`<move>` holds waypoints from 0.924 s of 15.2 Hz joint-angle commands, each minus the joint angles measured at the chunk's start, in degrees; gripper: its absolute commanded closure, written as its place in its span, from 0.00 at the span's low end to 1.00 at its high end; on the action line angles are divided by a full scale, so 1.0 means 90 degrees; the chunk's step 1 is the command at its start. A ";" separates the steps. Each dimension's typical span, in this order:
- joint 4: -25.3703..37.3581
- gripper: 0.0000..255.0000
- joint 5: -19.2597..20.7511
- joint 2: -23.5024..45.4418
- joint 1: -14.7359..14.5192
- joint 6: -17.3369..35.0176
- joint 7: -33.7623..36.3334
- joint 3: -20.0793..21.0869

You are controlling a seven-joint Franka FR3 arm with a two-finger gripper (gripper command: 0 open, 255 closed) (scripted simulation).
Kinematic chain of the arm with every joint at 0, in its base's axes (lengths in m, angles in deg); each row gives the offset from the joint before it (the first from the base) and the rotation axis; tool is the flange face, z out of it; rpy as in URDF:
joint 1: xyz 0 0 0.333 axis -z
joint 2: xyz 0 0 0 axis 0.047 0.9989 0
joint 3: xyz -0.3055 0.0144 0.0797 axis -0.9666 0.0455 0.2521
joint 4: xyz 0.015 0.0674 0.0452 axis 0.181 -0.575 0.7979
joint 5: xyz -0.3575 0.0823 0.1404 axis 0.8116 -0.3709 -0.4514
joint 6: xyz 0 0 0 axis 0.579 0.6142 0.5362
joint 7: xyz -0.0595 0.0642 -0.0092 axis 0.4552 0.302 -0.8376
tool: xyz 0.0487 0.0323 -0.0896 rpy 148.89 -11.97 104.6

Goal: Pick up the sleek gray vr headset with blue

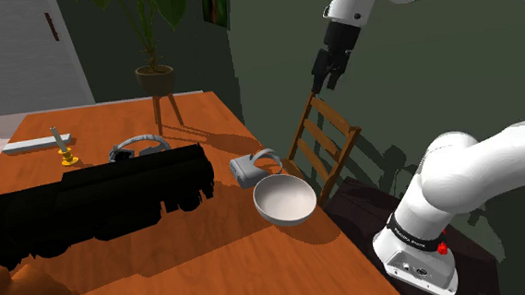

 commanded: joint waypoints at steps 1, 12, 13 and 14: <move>0.0000 0.00 0.0000 0.0000 0.0000 0.0000 0.0000 0.0000; 0.0010 0.00 0.0738 0.2335 -0.0868 0.1694 -0.3292 -0.0513; 0.0044 0.00 0.0793 0.2563 -0.0933 0.1845 -0.3568 -0.0531; 0.0083 0.00 0.0849 0.2793 -0.0997 0.1995 -0.3837 -0.0546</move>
